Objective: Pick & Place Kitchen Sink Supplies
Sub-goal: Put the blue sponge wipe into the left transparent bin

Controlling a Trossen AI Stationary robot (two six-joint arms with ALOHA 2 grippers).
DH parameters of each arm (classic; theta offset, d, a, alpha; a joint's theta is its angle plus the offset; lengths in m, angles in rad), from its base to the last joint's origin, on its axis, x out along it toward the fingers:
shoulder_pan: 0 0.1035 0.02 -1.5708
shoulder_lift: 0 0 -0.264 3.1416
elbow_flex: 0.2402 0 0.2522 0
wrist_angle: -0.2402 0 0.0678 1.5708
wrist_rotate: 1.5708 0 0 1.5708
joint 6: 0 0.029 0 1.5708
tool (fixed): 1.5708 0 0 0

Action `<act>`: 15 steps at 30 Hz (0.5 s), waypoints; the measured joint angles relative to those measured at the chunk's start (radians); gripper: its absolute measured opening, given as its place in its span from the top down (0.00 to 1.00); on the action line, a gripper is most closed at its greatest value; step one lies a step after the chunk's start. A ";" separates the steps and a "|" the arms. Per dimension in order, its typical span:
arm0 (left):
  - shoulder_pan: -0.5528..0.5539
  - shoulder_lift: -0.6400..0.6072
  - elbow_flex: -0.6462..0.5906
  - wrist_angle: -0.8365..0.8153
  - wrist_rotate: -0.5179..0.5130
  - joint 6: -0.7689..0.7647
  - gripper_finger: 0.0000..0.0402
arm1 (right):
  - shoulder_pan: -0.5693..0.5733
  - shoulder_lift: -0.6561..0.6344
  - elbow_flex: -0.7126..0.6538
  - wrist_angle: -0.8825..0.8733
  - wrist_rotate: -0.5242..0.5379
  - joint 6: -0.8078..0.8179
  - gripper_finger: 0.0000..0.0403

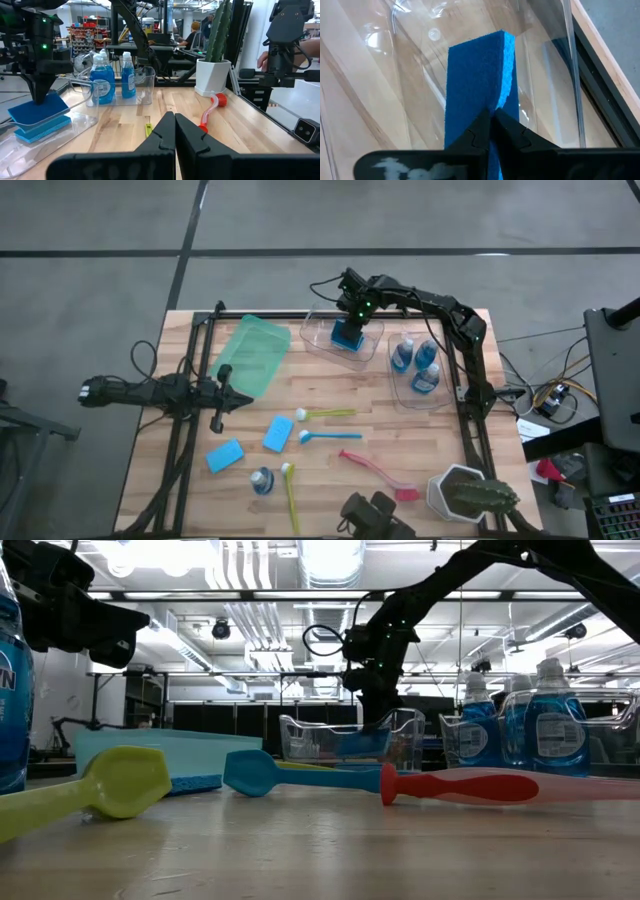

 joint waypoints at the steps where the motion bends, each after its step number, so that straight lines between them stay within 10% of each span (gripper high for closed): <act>1: 0.000 0.000 0.000 0.000 0.000 0.000 1.00 | 0.000 0.000 0.000 0.000 0.000 0.000 0.96; 15: 0.000 0.000 0.000 0.000 0.000 0.000 1.00 | 0.001 0.000 0.000 0.002 0.051 0.025 0.75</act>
